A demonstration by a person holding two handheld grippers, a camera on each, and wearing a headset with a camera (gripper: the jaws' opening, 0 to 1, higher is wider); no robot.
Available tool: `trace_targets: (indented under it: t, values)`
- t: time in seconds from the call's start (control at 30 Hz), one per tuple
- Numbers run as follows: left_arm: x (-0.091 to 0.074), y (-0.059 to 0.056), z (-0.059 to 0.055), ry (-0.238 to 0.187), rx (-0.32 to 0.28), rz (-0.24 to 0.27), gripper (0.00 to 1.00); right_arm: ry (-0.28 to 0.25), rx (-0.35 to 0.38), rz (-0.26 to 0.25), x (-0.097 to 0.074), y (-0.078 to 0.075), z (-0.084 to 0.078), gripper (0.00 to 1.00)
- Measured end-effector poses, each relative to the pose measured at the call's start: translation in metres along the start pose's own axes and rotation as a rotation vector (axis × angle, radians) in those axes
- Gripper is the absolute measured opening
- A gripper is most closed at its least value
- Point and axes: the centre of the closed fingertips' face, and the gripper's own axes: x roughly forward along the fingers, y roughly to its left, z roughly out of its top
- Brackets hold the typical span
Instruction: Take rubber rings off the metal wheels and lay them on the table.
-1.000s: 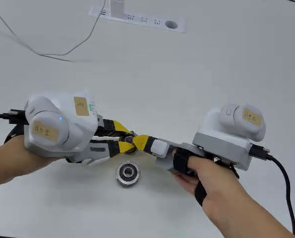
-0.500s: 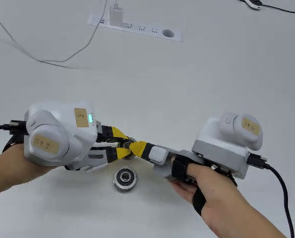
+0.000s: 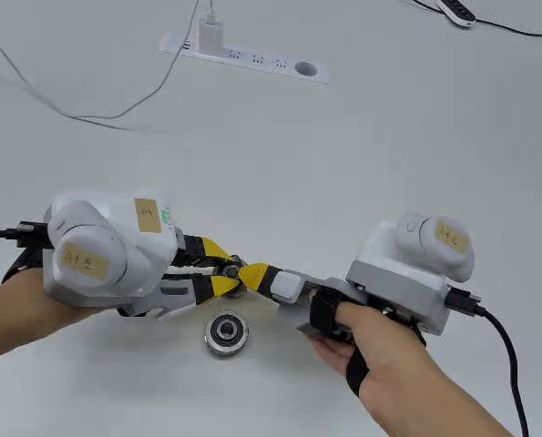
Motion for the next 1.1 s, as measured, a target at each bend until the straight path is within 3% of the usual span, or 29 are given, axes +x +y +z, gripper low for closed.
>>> trace_targets:
  t: [0.2, 0.33, 0.47, 0.53, 0.6, 0.77, 0.9, 1.1]
  values:
    - [-0.007, 0.002, 0.003, -0.011, -0.006, 0.011, 0.15, -0.01, 0.018, 0.007, 0.001, 0.003, 0.002, 0.01]
    - [-0.02, 0.007, 0.006, -0.034, -0.032, 0.029, 0.26, -0.012, 0.021, 0.014, 0.002, 0.006, 0.003, 0.01]
    - [-0.03, 0.011, 0.008, -0.039, -0.037, 0.047, 0.3, -0.011, 0.024, 0.025, 0.001, 0.009, 0.002, 0.01]
    - [-0.034, 0.015, 0.01, -0.05, -0.052, 0.064, 0.33, -0.006, 0.024, 0.053, 0.0, 0.016, 0.0, 0.01]
    - [-0.038, 0.021, 0.011, -0.052, -0.056, 0.096, 0.37, -0.015, 0.032, 0.116, -0.001, 0.029, 0.001, 0.01]
    - [-0.047, 0.027, 0.022, -0.079, -0.065, 0.133, 0.48, -0.011, 0.027, 0.142, -0.011, 0.037, 0.0, 0.01]
    - [-0.053, 0.029, 0.034, -0.113, -0.061, 0.158, 0.51, -0.017, 0.026, 0.138, -0.022, 0.032, -0.002, 0.01]
    - [-0.064, 0.034, 0.043, -0.137, -0.065, 0.196, 0.53, -0.058, 0.053, 0.099, -0.045, 0.009, 0.001, 0.01]
